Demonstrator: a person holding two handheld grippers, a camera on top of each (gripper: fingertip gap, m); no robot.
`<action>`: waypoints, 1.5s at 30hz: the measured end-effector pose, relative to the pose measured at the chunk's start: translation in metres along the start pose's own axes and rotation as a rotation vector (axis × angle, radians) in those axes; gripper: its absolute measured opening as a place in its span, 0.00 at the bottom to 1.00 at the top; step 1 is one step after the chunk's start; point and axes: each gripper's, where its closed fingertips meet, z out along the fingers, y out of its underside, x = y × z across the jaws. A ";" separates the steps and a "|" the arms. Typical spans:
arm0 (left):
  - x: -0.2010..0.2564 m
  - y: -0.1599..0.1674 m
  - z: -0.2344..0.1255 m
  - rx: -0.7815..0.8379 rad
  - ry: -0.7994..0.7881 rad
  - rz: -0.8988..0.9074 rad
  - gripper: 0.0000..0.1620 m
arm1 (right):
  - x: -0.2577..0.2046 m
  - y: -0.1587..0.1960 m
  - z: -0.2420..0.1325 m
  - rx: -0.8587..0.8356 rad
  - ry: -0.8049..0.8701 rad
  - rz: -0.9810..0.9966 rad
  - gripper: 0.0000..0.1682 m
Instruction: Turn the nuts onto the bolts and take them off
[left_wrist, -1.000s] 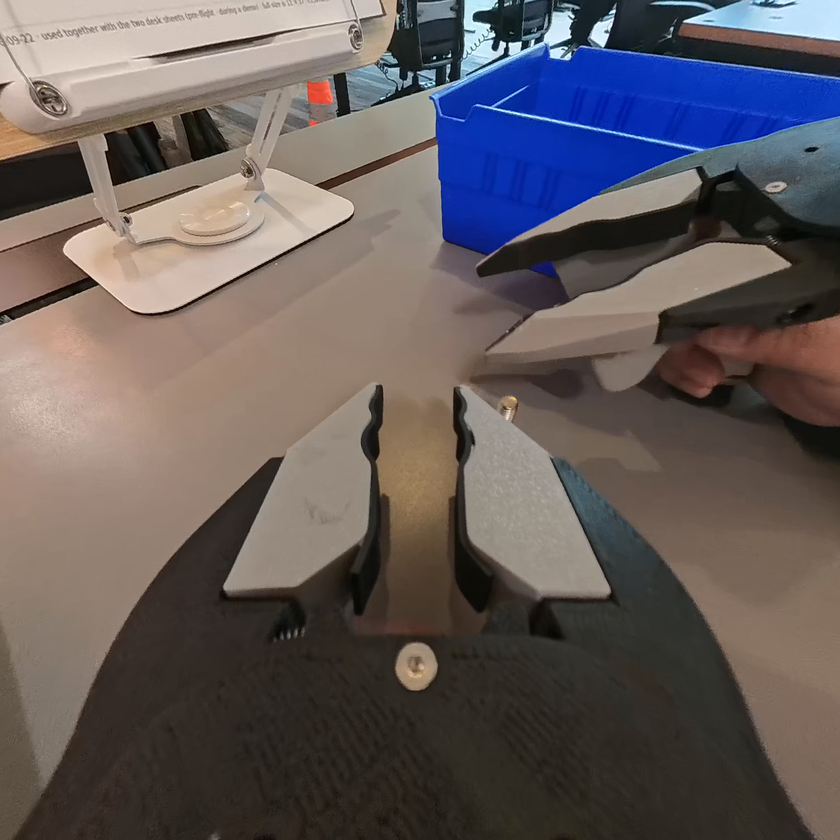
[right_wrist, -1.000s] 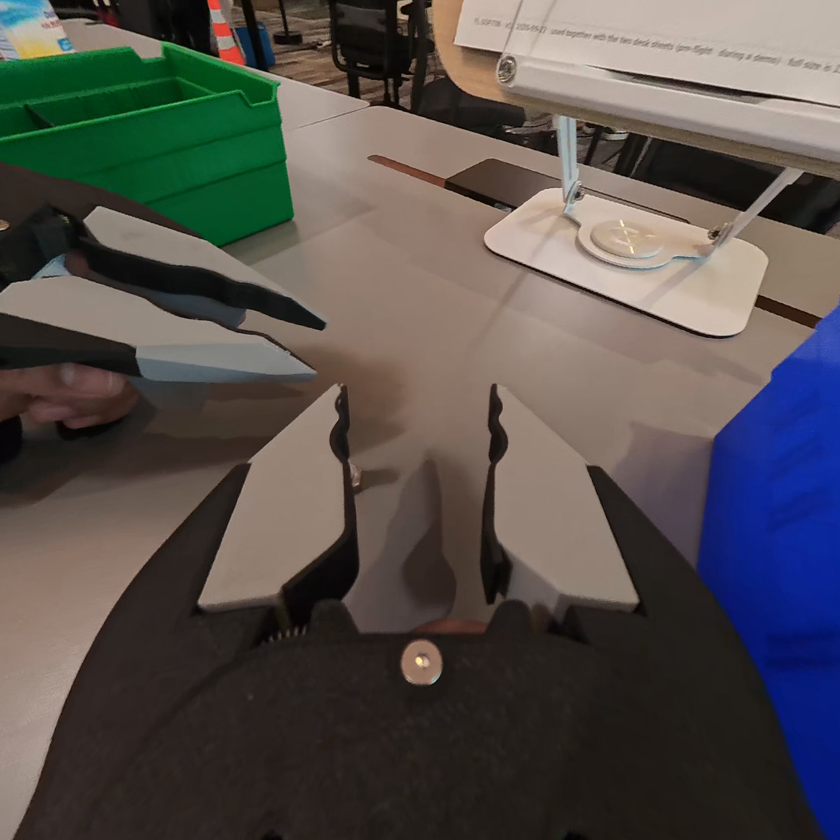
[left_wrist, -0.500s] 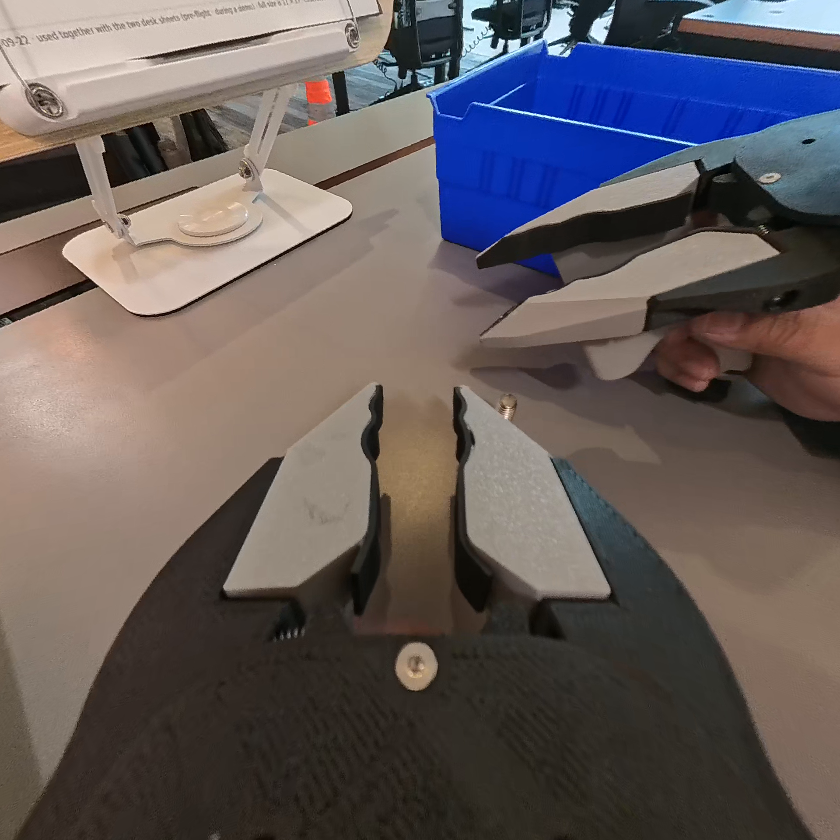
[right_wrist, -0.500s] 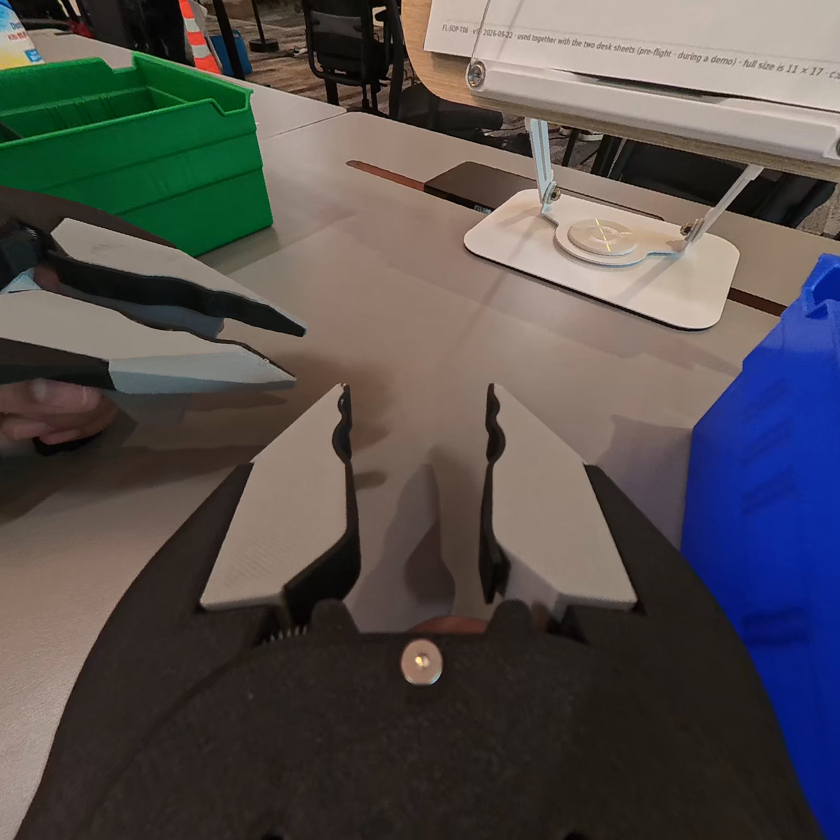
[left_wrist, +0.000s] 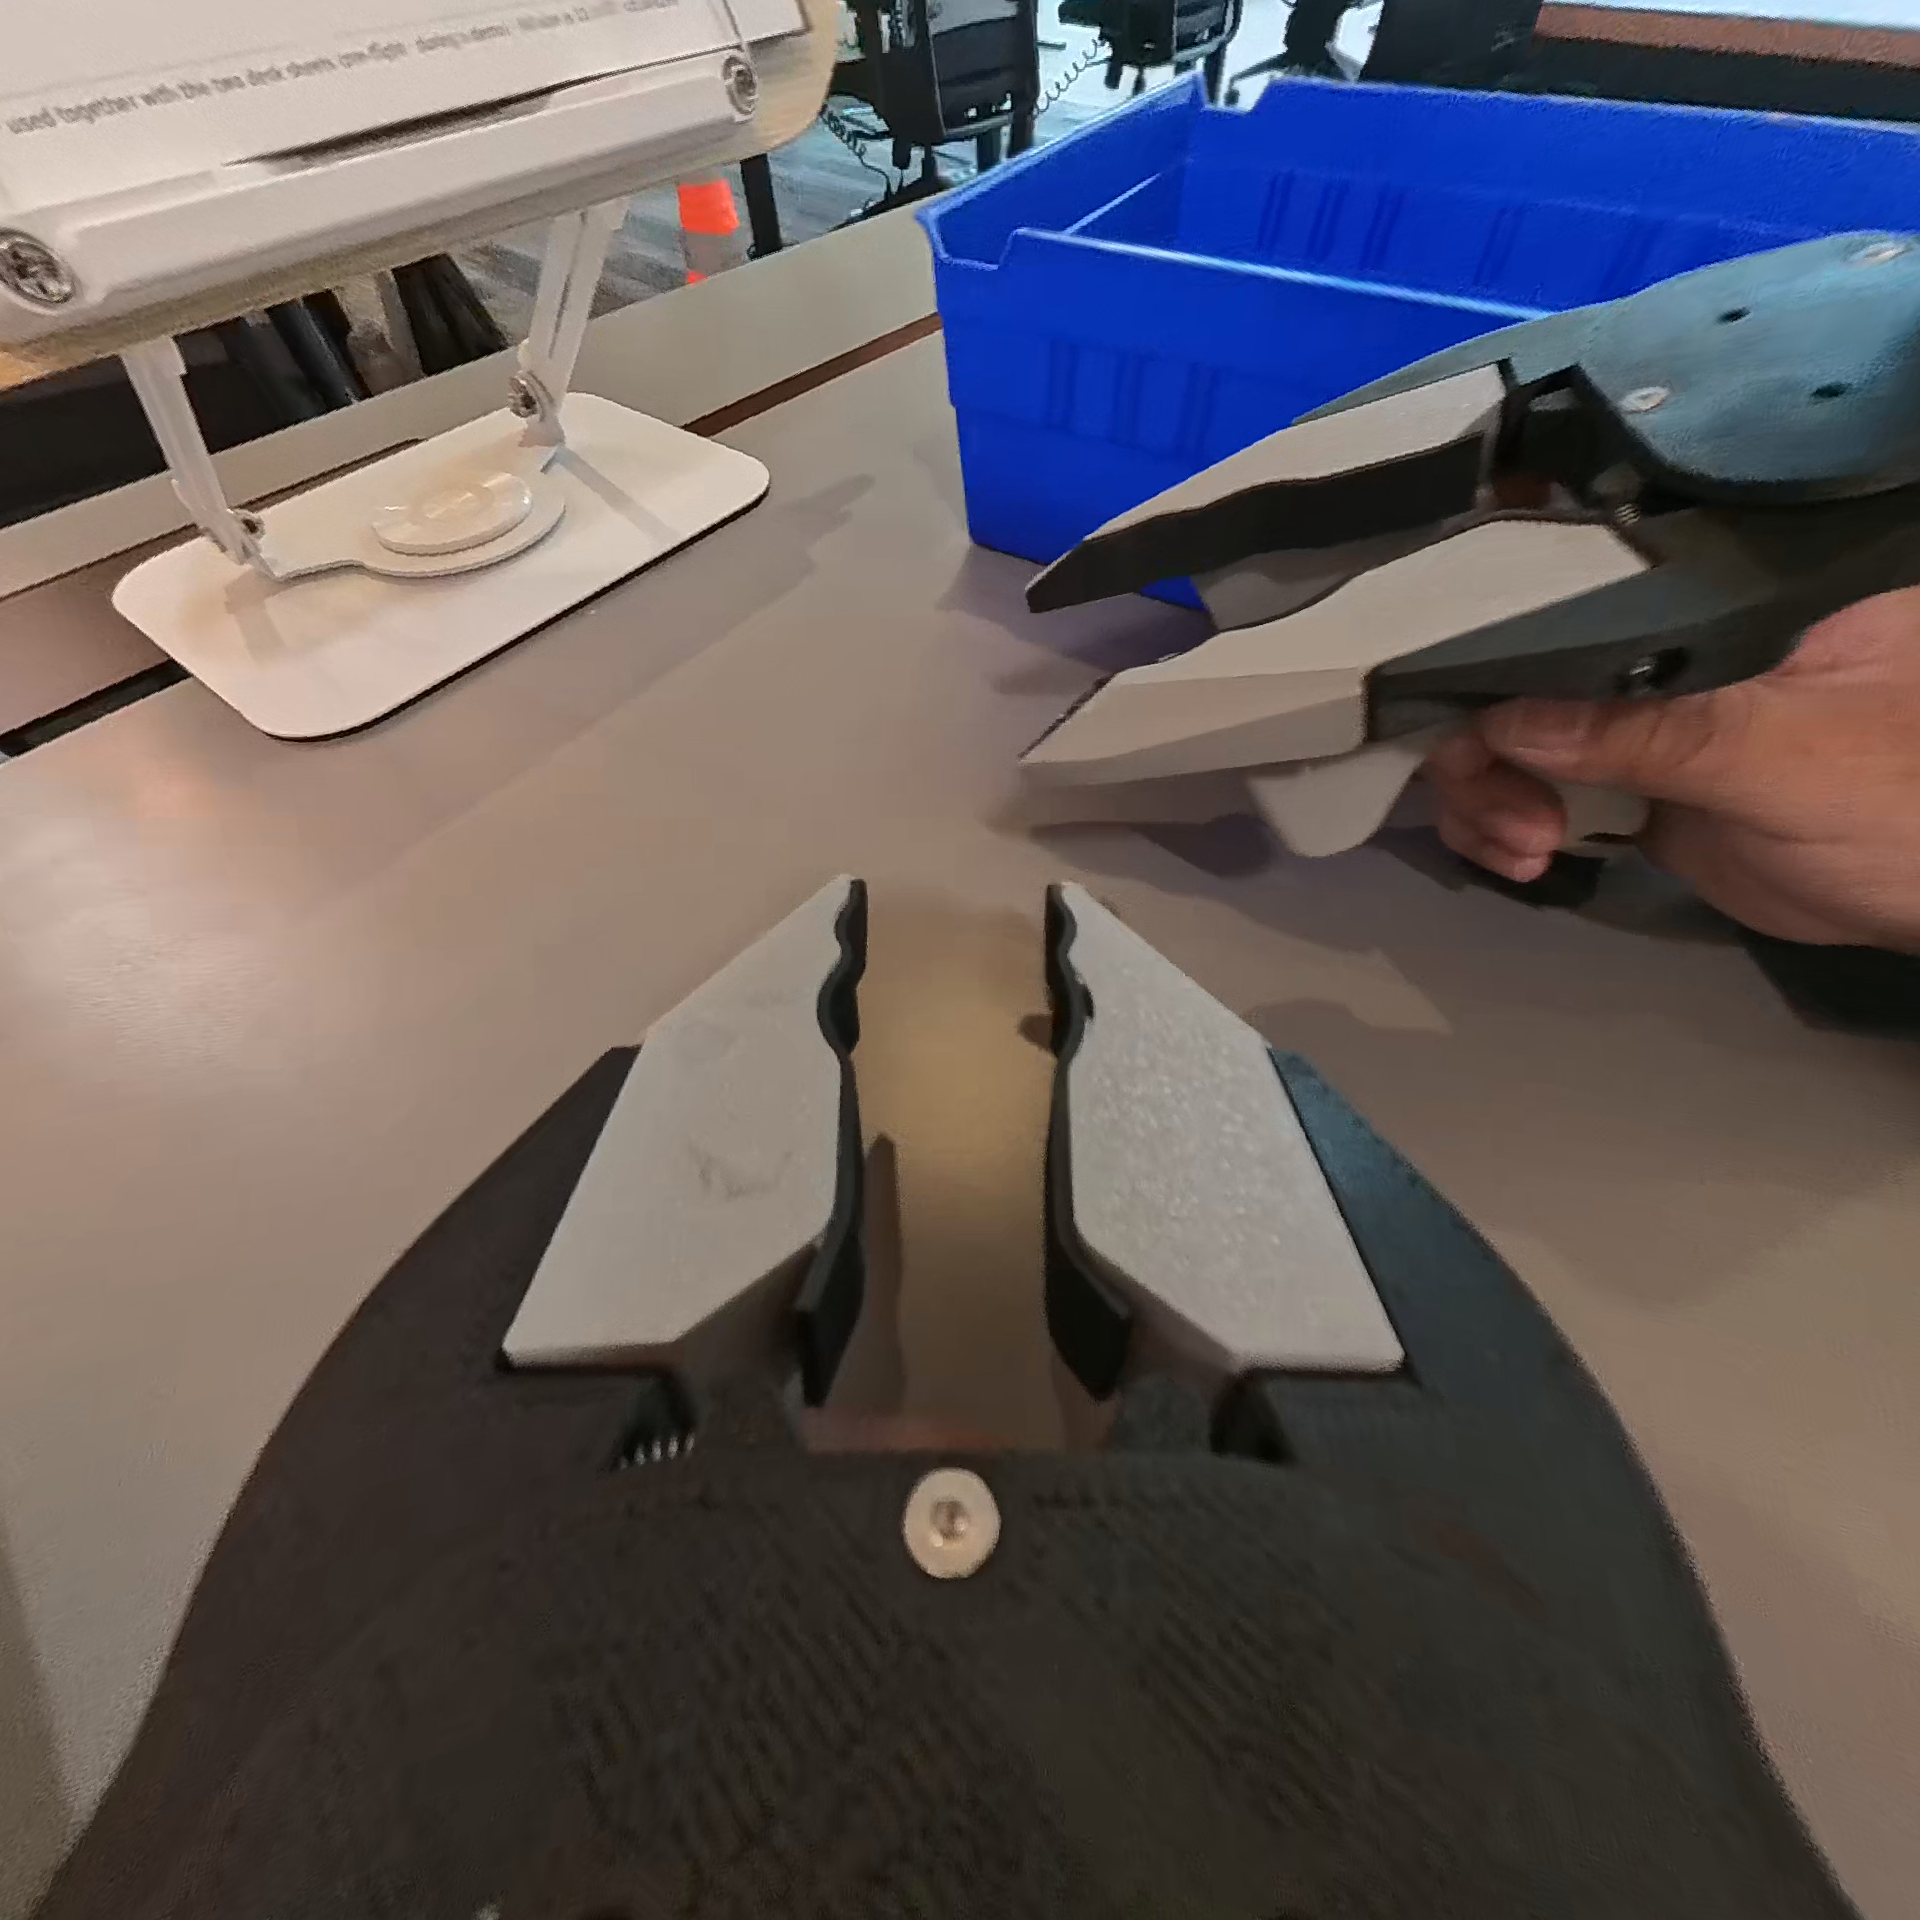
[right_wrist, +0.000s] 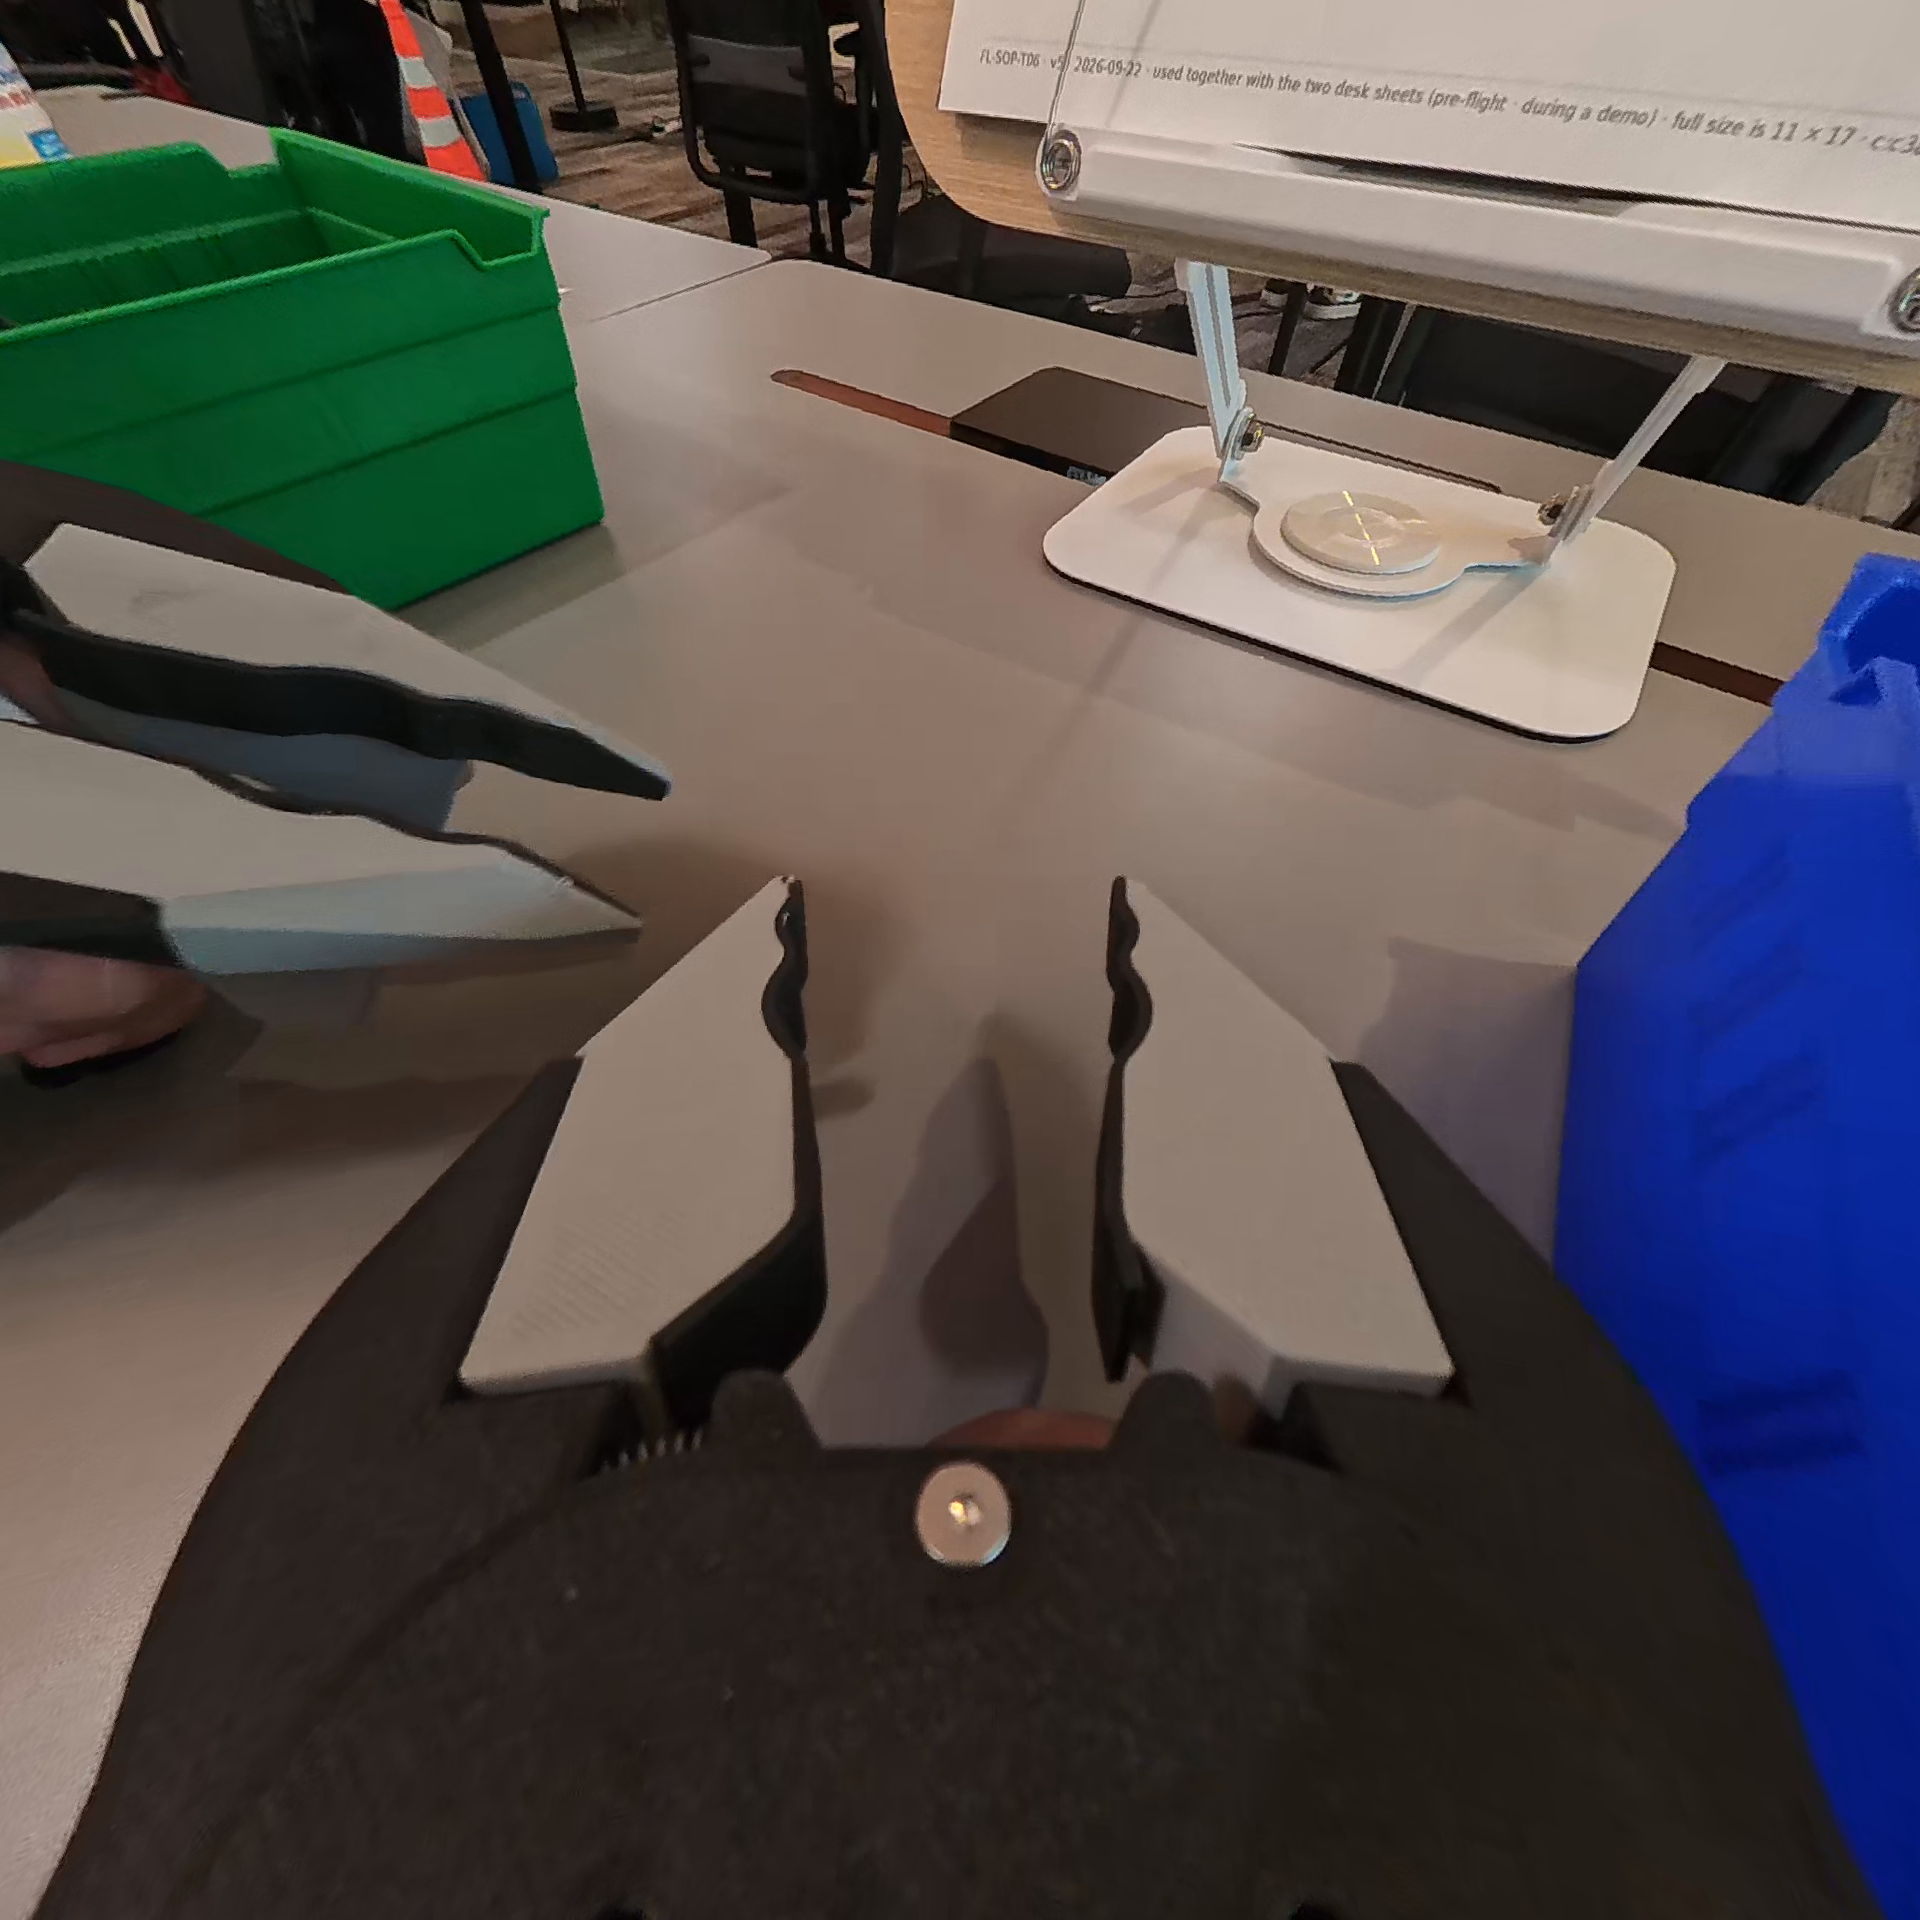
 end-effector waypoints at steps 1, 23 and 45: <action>0.006 -0.004 -0.004 0.005 0.014 -0.013 0.21 | 0.001 0.000 0.000 0.003 0.005 -0.001 0.33; -0.166 0.075 -0.225 -0.491 -0.189 -0.106 0.22 | -0.007 -0.002 -0.001 0.022 -0.009 -0.043 0.35; -0.200 0.136 -0.182 -0.799 -0.125 -0.155 0.09 | -0.010 -0.004 -0.003 0.036 -0.053 -0.019 0.34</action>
